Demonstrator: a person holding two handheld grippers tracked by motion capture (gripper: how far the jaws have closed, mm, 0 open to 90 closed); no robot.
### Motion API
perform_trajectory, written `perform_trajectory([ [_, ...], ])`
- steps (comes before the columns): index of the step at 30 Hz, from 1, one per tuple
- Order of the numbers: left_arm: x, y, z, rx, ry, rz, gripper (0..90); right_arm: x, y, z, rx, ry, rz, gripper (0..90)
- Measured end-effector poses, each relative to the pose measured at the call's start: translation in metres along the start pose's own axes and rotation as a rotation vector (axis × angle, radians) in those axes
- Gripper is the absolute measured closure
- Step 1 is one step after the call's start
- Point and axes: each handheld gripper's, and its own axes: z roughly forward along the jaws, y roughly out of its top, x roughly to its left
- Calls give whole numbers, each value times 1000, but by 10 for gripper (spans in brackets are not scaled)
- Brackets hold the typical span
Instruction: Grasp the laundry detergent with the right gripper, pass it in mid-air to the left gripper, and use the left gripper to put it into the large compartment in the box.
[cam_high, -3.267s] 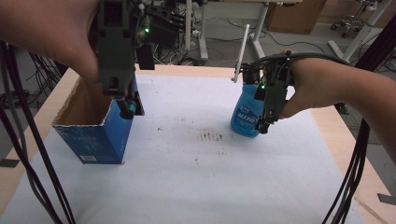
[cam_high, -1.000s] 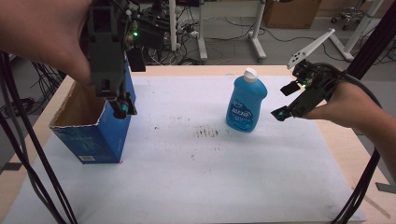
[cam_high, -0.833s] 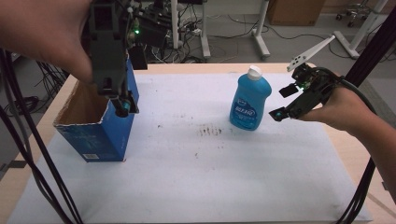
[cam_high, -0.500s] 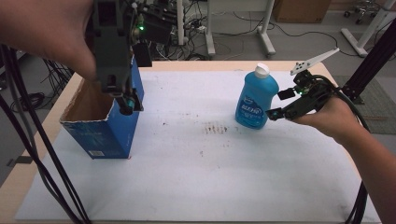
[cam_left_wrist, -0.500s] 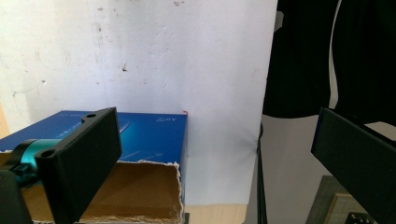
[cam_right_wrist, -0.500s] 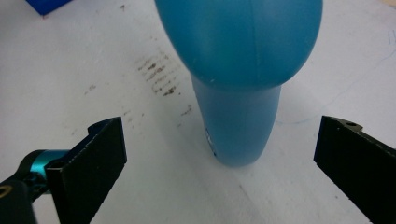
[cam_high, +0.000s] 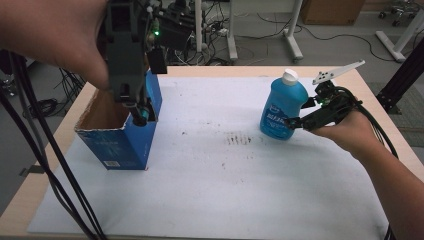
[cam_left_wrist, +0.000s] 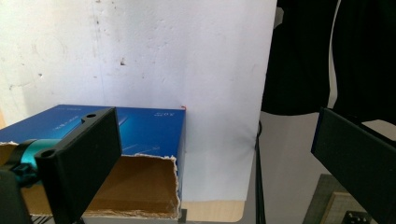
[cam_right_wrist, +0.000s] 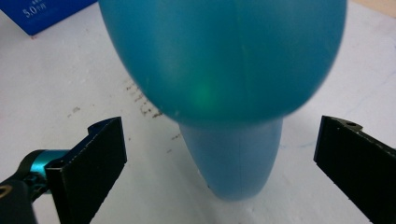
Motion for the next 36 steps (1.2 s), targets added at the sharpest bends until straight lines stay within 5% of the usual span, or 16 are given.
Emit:
perform_trajectory([
  [36,1,-5,2,14,-9,-19,17,-1,1,25,-81,-10,10,108],
])
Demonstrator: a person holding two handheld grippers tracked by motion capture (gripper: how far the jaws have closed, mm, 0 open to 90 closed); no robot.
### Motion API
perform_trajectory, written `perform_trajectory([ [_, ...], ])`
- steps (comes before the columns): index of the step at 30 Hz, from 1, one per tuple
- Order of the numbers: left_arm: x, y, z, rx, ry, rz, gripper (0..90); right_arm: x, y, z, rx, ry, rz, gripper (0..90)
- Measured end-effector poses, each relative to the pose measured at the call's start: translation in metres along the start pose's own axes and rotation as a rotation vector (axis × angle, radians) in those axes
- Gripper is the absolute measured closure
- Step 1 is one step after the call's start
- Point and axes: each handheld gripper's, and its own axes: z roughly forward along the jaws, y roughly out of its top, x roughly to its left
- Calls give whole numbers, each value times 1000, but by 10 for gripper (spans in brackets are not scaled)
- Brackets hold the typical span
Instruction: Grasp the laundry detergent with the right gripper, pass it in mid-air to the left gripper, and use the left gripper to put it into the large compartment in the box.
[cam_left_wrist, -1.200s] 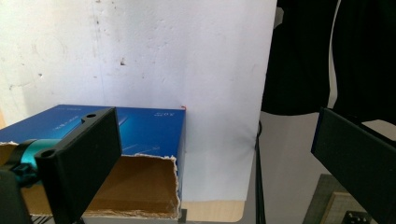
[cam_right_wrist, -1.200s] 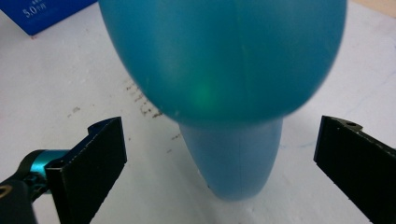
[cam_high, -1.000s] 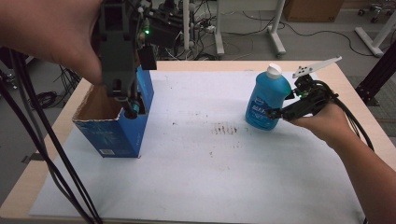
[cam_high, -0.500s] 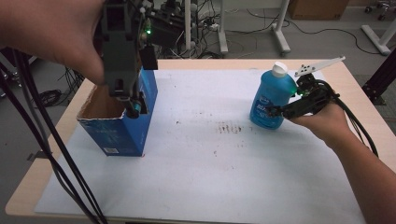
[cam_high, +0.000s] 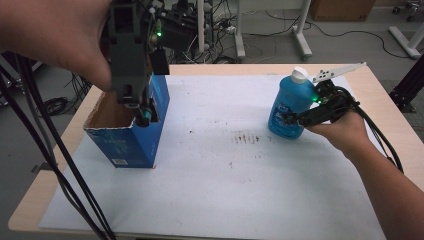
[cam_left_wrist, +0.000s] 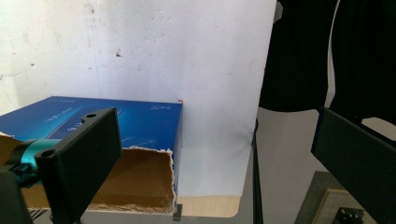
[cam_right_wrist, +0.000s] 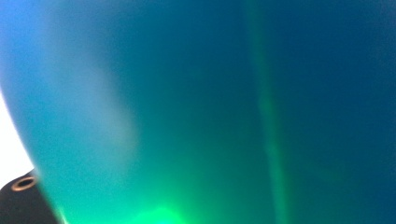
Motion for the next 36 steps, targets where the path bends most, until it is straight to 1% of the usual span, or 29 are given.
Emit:
perform_trajectory([
  [1,0,0,0,1,1,1,17,0,0,-1,-4,1,-5,131],
  [4,0,0,0,1,0,3,17,0,0,-1,-16,3,-2,131],
  [10,1,0,0,2,-1,1,17,0,0,-1,-16,2,-5,133],
  [12,1,0,1,1,-1,-1,17,0,0,-1,-15,5,-7,157],
  [21,1,-1,1,4,-1,-5,17,1,0,1,-12,4,-15,176],
  [22,1,-1,1,3,-1,-7,17,0,0,2,-14,5,-16,194],
  [28,2,0,1,3,-3,-5,17,0,-1,3,-17,2,-19,198],
  [30,2,0,1,10,-3,-5,17,0,-1,3,-15,-1,-17,201],
  [31,3,0,1,9,-3,-6,17,0,-1,3,-14,0,-14,244],
  [32,3,0,1,9,-3,-6,17,0,-1,3,-14,0,-14,244],
  [33,2,0,2,7,-2,-9,17,0,-1,2,-22,4,-28,253],
  [36,2,1,2,9,-6,-4,17,0,-1,2,-26,2,-30,254],
])
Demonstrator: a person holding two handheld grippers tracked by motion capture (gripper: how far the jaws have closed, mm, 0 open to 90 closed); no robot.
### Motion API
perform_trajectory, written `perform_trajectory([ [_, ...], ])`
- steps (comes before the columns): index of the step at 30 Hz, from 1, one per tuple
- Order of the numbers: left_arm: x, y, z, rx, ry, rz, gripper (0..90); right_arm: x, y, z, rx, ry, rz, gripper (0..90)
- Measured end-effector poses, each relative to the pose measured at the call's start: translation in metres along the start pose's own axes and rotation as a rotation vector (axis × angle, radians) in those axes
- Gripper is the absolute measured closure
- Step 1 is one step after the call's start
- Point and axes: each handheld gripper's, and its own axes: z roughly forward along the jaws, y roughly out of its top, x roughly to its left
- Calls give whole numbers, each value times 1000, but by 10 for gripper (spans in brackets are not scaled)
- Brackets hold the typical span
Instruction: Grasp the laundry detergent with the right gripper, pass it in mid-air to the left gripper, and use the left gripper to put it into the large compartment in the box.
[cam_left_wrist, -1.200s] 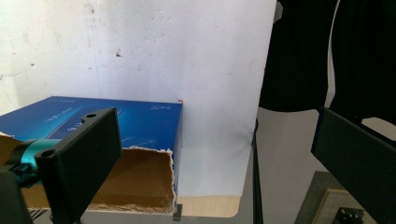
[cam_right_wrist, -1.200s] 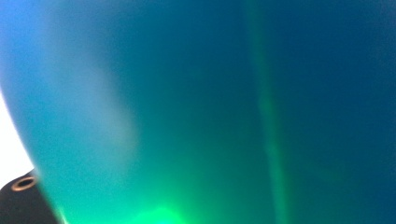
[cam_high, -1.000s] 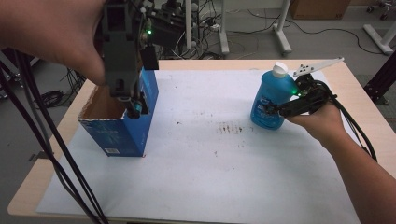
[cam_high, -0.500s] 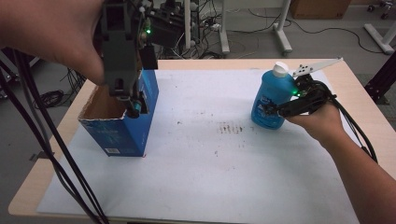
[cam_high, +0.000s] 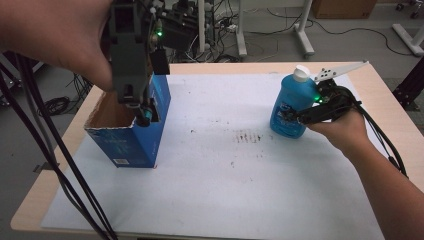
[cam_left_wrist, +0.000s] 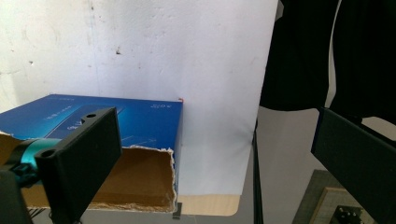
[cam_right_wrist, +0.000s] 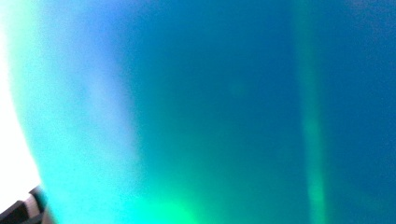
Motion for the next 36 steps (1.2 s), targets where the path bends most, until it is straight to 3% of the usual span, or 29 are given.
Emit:
perform_trajectory([
  [12,0,0,0,-2,-1,-3,17,1,-2,1,-5,1,-13,349],
  [15,0,0,0,-1,0,-3,17,2,-2,1,-13,-14,-27,402],
  [24,1,0,0,-1,3,-5,17,5,-2,1,-26,-41,-52,452],
  [31,4,2,1,-6,6,-8,17,13,7,-19,-48,-40,-89,460],
  [36,5,6,1,-10,0,-11,17,20,14,-30,-35,-33,-115,460],
])
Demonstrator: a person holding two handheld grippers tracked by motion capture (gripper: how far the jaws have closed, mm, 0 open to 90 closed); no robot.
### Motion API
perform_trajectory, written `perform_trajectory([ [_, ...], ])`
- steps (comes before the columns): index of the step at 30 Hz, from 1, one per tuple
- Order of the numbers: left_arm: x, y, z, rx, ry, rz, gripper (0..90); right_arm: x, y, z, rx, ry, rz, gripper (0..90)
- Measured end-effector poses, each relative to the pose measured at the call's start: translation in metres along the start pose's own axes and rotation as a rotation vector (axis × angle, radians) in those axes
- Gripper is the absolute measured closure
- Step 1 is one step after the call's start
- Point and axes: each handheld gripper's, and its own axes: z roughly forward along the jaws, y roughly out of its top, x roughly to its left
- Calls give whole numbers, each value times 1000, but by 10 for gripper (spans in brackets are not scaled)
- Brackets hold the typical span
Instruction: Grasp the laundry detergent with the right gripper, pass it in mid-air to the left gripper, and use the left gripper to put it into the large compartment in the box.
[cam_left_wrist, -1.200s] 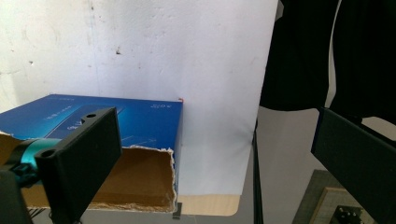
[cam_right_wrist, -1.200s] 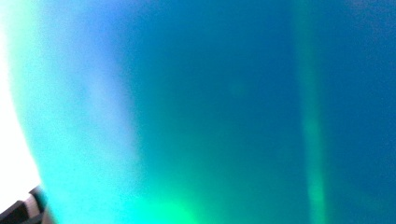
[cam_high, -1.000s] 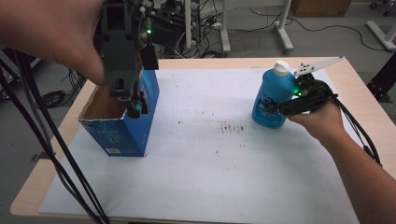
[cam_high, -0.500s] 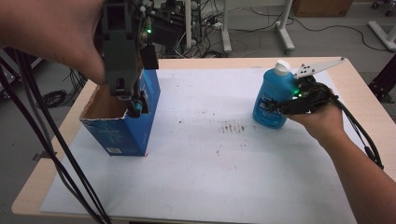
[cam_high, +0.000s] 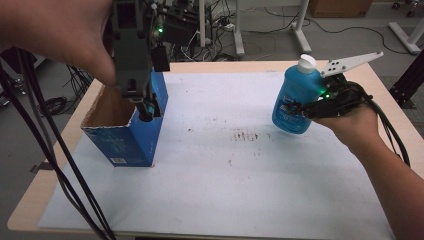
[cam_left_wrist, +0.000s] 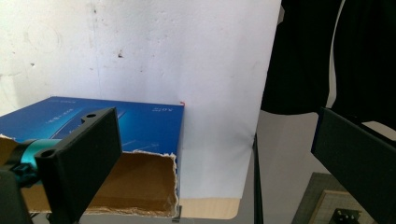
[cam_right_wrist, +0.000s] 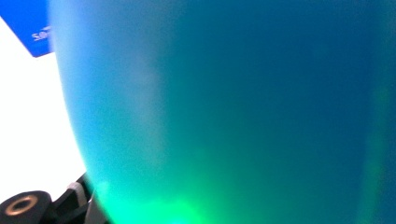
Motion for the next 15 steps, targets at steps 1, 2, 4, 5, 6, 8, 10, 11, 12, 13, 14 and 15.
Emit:
perform_trajectory([
  [1,0,1,0,-6,2,-2,17,5,5,-6,9,6,-15,459],
  [2,1,2,0,-5,2,2,17,7,8,-8,13,10,-24,459],
  [4,0,5,0,-11,5,2,17,10,10,-11,16,19,-32,459],
  [5,1,7,-1,-15,6,4,17,15,16,-15,21,30,-50,460],
  [6,0,8,-1,-19,6,3,17,17,17,-17,22,33,-58,459],
  [8,0,11,-1,-21,8,5,17,24,23,-21,30,49,-77,460],
  [10,-1,14,0,-24,10,8,17,31,28,-24,39,64,-95,459],
  [11,0,15,0,-20,10,8,17,35,30,-25,42,74,-109,459],
  [12,0,15,0,-20,10,8,17,35,30,-25,42,74,-109,459],
  [13,0,17,0,-19,12,7,17,45,36,-26,48,98,-129,459],
  [14,0,19,1,-27,13,2,17,50,38,-27,49,108,-136,459],
  [15,0,19,1,-27,13,2,17,50,38,-27,49,108,-136,459],
])
